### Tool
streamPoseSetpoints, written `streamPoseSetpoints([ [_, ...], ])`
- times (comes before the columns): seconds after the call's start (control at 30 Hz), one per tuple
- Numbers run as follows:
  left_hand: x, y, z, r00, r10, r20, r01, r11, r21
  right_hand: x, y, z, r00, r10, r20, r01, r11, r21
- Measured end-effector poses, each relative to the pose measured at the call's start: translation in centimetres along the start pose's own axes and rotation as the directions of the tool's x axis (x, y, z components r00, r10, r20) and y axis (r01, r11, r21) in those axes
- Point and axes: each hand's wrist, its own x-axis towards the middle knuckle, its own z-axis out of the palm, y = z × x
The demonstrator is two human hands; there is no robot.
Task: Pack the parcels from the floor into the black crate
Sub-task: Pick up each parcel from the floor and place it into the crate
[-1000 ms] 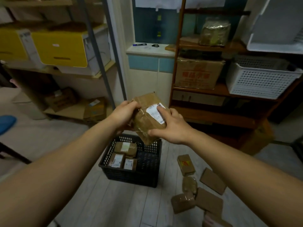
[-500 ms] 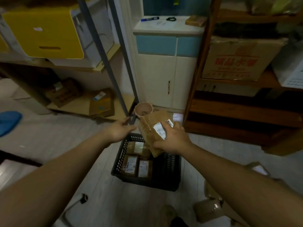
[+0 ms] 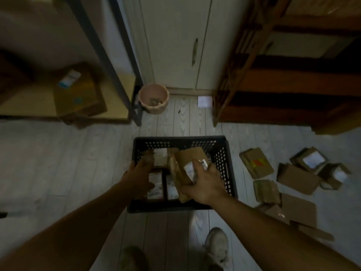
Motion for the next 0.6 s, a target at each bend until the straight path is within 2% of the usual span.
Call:
streamPoseSetpoints([
  [0.1, 5.5, -3.7, 5.5, 0.999, 0.028, -0.020, -0.027, 0.997, 0.077, 5.2, 0.9, 5.6, 0.999, 0.054, 0.003, -0.054, 0.998, 0.014],
  [0.27, 13.1, -7.0, 13.9, 0.996, 0.075, 0.049, -0.085, 0.966, 0.245, 13.4, 4.4, 14.5, 0.991, 0.122, 0.053, -0.120, 0.992, -0.029],
  [0.47, 18.6, -8.8, 21.4, 0.993, -0.044, 0.113, 0.030, 0.992, 0.121, 18.7, 7.1, 22.3, 0.985, 0.163, 0.057, -0.157, 0.983, -0.091],
  [0.6, 20.0, -10.0, 24.0, 0.993, -0.019, 0.121, 0.002, 0.990, 0.140, 20.6, 6.8, 25.1, 0.978, 0.209, 0.023, -0.208, 0.976, -0.066],
])
